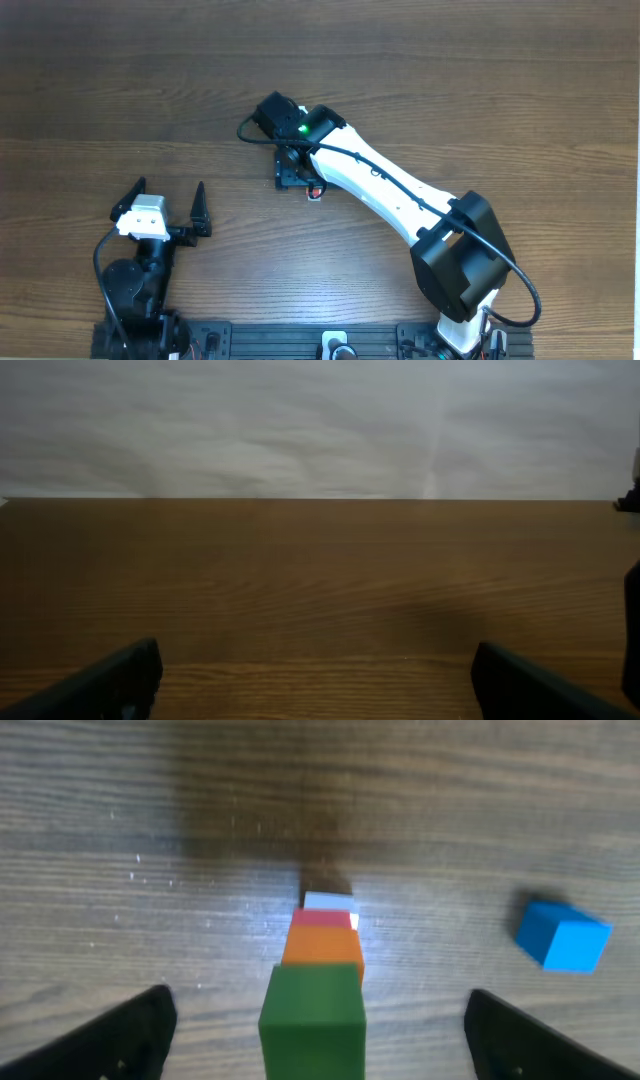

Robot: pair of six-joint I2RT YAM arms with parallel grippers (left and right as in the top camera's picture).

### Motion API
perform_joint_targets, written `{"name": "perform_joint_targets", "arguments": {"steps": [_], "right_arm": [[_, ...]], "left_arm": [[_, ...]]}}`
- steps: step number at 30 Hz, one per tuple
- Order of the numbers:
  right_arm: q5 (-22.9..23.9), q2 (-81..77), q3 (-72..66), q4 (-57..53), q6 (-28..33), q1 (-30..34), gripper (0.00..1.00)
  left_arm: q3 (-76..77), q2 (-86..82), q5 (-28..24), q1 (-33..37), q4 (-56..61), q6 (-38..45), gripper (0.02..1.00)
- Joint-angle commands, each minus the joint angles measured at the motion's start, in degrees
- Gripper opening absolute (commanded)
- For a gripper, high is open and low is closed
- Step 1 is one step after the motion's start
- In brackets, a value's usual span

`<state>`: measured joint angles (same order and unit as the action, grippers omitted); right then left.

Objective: Stack Cubes

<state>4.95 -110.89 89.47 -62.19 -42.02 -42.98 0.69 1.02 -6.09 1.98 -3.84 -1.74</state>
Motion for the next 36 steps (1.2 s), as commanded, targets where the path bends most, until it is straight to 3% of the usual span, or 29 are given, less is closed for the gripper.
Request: {"name": "perform_joint_targets", "arguments": {"steps": [1, 9, 18, 21, 26, 36], "right_arm": [[1.09, 0.24, 1.88, 0.00, 0.00, 2.12, 0.993], [0.68, 8.00, 3.54, -3.17, 5.60, 6.36, 0.993], [0.66, 10.78, 0.02, -7.67, 12.55, 17.22, 0.993], [0.26, 10.78, -6.97, -3.58, 13.62, 19.76, 0.993], [-4.98, 10.78, -17.86, 6.80, 16.61, 20.57, 0.993], [-5.09, 10.75, -29.59, 17.33, 16.61, 20.09, 0.974]], "left_arm": [[-0.37, -0.11, -0.72, -0.26, 0.02, -0.61, 1.000], [-0.35, -0.11, -0.74, -0.26, 0.02, -0.61, 1.000], [-0.35, -0.11, -0.74, -0.26, 0.04, -0.61, 1.000], [-0.35, -0.11, -0.74, -0.26, 0.02, -0.61, 1.000], [-0.35, -0.11, -0.72, -0.26, 0.02, -0.61, 1.000], [-0.35, -0.11, -0.74, -0.26, 0.02, -0.61, 1.000]]}}
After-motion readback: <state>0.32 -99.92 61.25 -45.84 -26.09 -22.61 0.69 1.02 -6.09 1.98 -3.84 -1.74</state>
